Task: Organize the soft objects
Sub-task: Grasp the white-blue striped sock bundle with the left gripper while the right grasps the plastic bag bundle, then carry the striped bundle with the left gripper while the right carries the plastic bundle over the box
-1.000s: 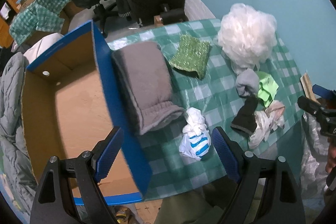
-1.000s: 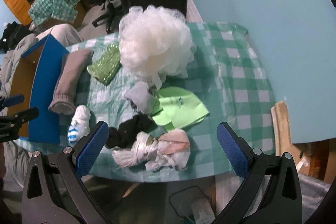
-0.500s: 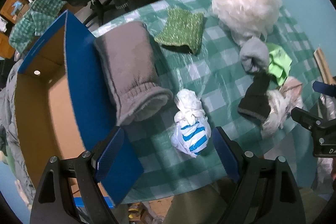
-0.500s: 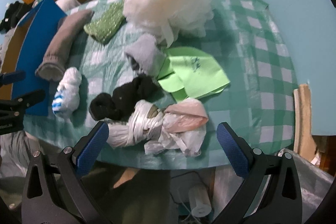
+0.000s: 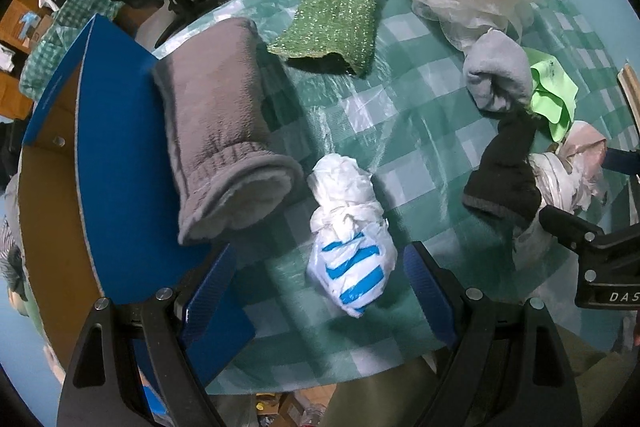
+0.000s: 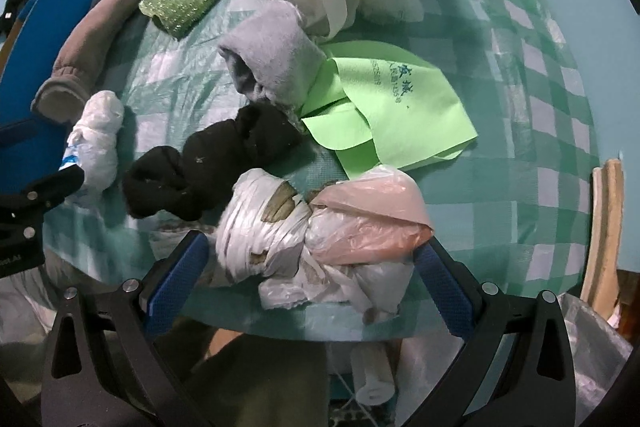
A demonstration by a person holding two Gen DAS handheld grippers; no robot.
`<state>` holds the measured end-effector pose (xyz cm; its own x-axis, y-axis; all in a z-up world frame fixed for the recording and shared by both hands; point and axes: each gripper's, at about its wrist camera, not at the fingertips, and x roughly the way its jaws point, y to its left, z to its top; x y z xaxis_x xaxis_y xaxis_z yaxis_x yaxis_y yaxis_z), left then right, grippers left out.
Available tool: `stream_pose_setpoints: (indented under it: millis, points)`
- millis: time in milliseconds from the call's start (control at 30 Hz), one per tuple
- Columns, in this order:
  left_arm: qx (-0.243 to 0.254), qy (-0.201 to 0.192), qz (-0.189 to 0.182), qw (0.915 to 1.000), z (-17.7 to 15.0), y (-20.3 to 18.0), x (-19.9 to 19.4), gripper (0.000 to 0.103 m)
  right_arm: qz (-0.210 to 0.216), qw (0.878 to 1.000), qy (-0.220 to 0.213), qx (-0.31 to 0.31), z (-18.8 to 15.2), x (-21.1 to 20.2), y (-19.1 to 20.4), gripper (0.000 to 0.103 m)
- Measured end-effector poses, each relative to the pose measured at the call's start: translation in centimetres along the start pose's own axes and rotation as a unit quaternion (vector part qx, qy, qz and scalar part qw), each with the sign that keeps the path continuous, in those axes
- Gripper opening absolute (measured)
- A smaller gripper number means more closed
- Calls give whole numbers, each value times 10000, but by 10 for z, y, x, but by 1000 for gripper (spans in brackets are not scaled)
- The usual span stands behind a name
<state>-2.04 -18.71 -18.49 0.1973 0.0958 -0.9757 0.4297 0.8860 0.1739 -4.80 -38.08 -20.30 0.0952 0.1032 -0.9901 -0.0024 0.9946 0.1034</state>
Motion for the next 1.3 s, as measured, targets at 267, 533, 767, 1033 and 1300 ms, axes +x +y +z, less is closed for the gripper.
stream_pose_setpoints:
  millis: [267, 533, 767, 1033, 1300]
  points:
    - [-73, 96, 71, 9999, 9, 1, 17, 87, 328, 9994, 120, 84, 2, 14, -9, 93]
    - [73, 247, 150, 9996, 5, -6, 31, 86, 603, 9981, 130, 73, 0, 16, -7, 46]
    - [198, 165, -113, 9996, -4, -9, 28, 51, 442, 9990, -17, -36, 0, 0, -14, 35]
    - [363, -168, -41, 9992, -20, -6, 8, 45, 210, 9995, -201, -130, 0, -23, -17, 34]
    - [369, -541, -69, 9978, -23, 1, -26, 45, 59, 9989, -409, -236, 5, -46, -15, 34]
